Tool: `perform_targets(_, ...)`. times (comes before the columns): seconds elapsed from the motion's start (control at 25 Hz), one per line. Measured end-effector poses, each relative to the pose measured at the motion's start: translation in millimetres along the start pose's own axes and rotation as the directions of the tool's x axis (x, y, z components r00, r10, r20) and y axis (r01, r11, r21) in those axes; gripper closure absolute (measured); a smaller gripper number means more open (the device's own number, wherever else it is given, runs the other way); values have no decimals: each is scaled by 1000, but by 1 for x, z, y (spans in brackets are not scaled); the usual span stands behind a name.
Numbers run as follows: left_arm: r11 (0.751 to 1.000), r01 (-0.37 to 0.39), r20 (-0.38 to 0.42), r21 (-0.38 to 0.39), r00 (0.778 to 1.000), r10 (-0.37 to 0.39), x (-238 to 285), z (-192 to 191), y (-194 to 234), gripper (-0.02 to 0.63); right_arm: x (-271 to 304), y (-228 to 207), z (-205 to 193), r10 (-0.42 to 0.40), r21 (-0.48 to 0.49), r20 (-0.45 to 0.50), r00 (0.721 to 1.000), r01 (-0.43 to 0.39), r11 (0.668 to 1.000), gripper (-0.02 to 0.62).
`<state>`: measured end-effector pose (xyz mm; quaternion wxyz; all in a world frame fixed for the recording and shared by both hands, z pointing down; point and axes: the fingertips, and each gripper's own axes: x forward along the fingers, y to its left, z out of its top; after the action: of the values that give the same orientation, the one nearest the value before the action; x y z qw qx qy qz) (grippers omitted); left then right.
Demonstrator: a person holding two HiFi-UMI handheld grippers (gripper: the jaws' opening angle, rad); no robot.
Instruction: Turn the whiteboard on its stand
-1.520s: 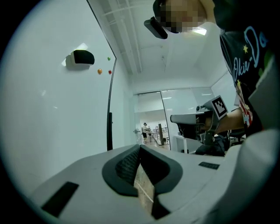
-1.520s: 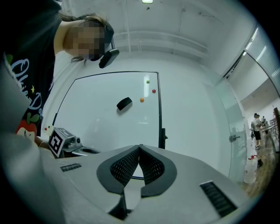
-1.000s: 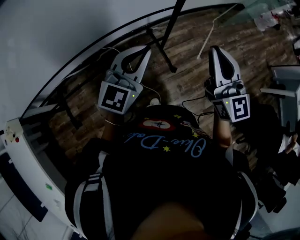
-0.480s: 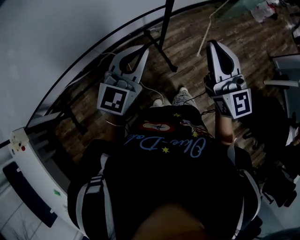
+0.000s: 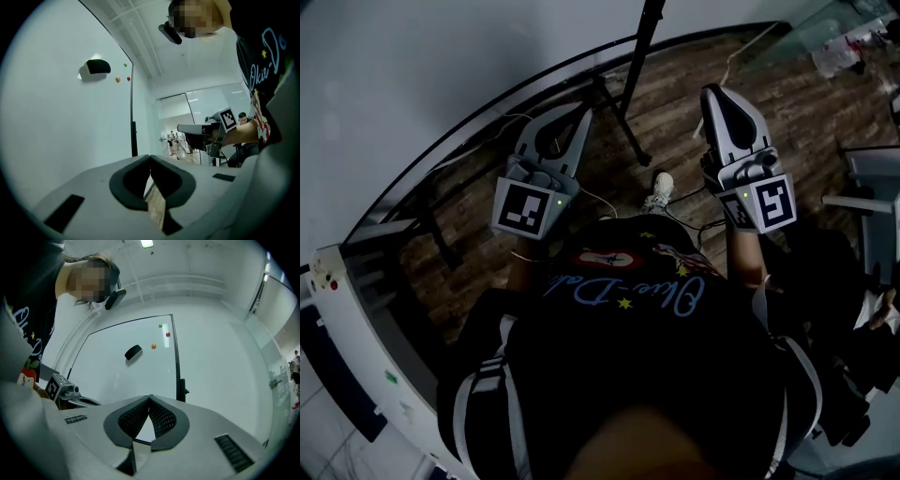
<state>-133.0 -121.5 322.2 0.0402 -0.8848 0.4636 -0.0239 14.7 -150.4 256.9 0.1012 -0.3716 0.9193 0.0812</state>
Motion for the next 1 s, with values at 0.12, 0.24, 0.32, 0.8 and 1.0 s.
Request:
perform_targets(0.12,1000,-28,1,-1,1000,28,17,4,3,583,11,-17,-4,33,9,-8,999,-33,999,574)
perform_targets(0.24,999,-52,-1,10,999,52,30,7,5,583,17,-29,-8,68,22,-6,998,-68,997,574)
perform_targets(0.32,998,-65,-7,21,998,65,40,9,6,583,23,-35,-11,95,28,-8,995,-95,995,575)
perform_targets(0.8,984,-173,-37,52,984,175,102,18,5,583,56,-91,-23,256,84,16,967,-256,963,554)
perform_targets(1.0,974,-217,-39,62,975,220,124,24,3,583,71,-103,-26,339,102,26,941,-339,935,544)
